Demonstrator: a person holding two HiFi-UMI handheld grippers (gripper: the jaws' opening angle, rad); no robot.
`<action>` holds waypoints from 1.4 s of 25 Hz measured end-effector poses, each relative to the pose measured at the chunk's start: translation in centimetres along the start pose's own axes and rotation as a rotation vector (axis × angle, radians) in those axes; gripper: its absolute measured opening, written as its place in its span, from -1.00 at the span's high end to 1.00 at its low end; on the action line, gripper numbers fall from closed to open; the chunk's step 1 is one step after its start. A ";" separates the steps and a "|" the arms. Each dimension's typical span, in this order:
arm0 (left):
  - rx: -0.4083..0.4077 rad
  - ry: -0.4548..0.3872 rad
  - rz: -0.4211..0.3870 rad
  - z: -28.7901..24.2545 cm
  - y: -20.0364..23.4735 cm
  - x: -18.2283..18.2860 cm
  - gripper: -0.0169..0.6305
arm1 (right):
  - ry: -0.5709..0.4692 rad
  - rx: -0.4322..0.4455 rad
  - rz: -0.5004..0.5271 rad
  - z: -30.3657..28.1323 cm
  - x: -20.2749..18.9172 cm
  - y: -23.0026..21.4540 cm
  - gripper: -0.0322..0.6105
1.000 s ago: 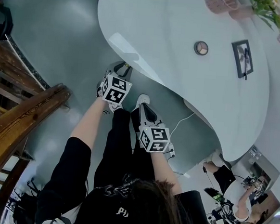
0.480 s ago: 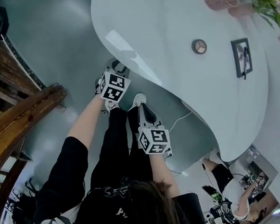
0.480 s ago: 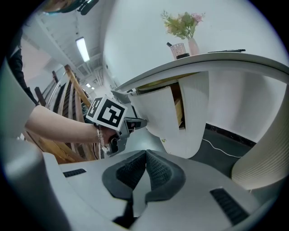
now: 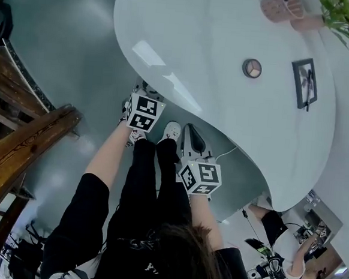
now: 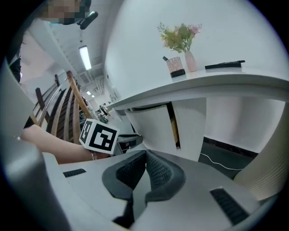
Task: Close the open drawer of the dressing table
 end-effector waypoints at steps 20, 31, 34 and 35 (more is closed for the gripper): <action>0.013 -0.093 0.045 -2.0 0.3 1.2 0.58 | -0.070 -0.032 -0.084 -0.9 -0.5 -1.1 0.82; -0.039 0.011 0.191 -0.9 0.7 -0.2 0.38 | -0.051 0.033 -0.092 1.1 -0.7 0.4 0.81; -0.034 0.039 0.189 1.2 -0.1 -0.6 0.34 | -0.039 0.050 -0.092 2.1 -0.5 0.7 0.81; -0.029 0.044 0.188 2.1 -0.4 -0.6 0.34 | -0.038 0.055 -0.089 2.4 -0.4 0.9 0.81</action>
Point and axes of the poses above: the fingertips, and each gripper's own axes: z backward along the fingers, y to its left, x out of its top, the point moved 6 cm from there along z, backward along the fingers, and after that the axes turned 10 degrees about -z, right-handed, at the moved point
